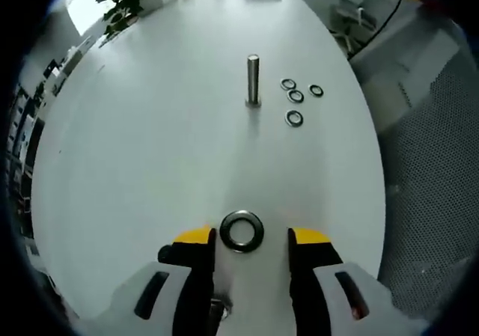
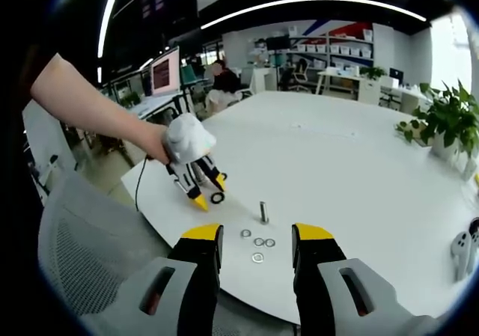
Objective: Place the washer onto the threaded stud by aligning its center hole with the stud, sliding it down to the base, and recovering from edge contact or off-axis alignment until the washer reaches the visible bottom stop.
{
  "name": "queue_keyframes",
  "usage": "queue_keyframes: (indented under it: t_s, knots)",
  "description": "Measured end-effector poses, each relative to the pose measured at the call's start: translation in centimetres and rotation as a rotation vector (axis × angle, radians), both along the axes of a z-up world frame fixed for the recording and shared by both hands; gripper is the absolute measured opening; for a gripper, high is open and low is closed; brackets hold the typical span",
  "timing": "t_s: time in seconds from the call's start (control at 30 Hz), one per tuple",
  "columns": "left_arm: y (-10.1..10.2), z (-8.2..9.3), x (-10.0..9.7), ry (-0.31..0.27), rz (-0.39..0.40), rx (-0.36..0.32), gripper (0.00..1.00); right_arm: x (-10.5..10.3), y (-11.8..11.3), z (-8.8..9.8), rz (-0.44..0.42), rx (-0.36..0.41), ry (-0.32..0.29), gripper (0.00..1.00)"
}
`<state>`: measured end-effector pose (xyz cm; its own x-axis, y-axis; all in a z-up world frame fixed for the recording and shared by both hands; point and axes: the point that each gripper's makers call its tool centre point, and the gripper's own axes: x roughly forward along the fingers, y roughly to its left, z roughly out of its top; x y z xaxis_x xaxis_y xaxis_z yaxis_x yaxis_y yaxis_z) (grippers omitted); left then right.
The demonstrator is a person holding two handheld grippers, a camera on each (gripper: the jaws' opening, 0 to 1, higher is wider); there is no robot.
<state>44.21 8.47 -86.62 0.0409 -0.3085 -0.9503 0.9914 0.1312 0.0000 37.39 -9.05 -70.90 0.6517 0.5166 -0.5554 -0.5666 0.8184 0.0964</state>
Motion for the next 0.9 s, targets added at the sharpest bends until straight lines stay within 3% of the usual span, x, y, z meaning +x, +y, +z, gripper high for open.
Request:
queue_keyframes:
  t_s: [0.9]
  knots:
    - [0.15,0.09,0.53,-0.001,0.039,0.010,0.28,-0.15,0.37,0.24,0.021,-0.010,-0.018,0.39]
